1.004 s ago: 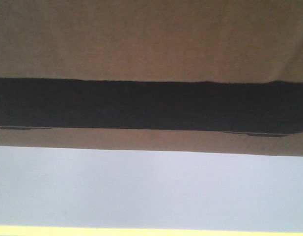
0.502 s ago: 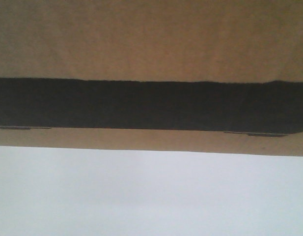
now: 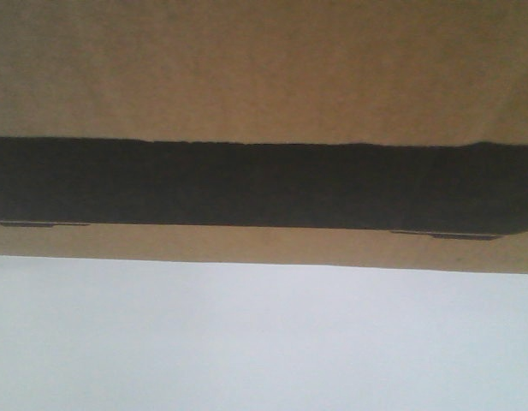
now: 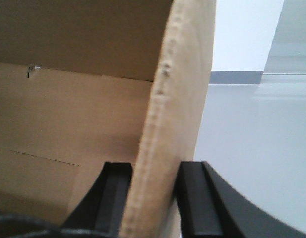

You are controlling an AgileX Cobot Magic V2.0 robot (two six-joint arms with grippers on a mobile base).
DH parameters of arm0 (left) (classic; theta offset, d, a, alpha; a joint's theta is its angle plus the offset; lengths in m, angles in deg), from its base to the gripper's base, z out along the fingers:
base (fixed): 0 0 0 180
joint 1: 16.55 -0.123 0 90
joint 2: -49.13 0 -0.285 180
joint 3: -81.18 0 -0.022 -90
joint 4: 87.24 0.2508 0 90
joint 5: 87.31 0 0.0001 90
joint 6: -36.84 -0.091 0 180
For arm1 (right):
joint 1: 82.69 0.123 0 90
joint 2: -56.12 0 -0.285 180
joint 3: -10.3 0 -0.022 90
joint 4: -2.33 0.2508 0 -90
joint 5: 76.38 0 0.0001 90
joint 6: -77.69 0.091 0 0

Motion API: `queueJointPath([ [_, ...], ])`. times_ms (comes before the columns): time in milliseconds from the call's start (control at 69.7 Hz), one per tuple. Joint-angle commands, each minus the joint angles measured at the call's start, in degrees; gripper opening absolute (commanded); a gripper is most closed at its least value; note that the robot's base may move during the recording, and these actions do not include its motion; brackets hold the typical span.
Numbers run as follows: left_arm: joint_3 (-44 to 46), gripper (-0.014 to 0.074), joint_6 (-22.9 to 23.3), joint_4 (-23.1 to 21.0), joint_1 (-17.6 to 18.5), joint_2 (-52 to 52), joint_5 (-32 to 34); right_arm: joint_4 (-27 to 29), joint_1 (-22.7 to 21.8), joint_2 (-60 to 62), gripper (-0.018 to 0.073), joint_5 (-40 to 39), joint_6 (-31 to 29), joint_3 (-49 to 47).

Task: Grab box from left shelf to table start
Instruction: 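Carry the box with both grippers while driving to the white table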

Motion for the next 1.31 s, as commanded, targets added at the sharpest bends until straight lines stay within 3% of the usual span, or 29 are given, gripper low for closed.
queueJointPath([
  [0, 2.50, -0.0104, 0.00, -8.06, 0.86, -0.46, 8.42, 2.33, 0.12, -0.49, 0.0057, -7.99, -1.53, -2.15],
  [1291, 2.50, -0.0104, 0.00, -8.06, 0.86, -0.46, 8.41, 2.33, 0.12, -0.68, 0.0057, -7.77, -1.53, -2.15],
])
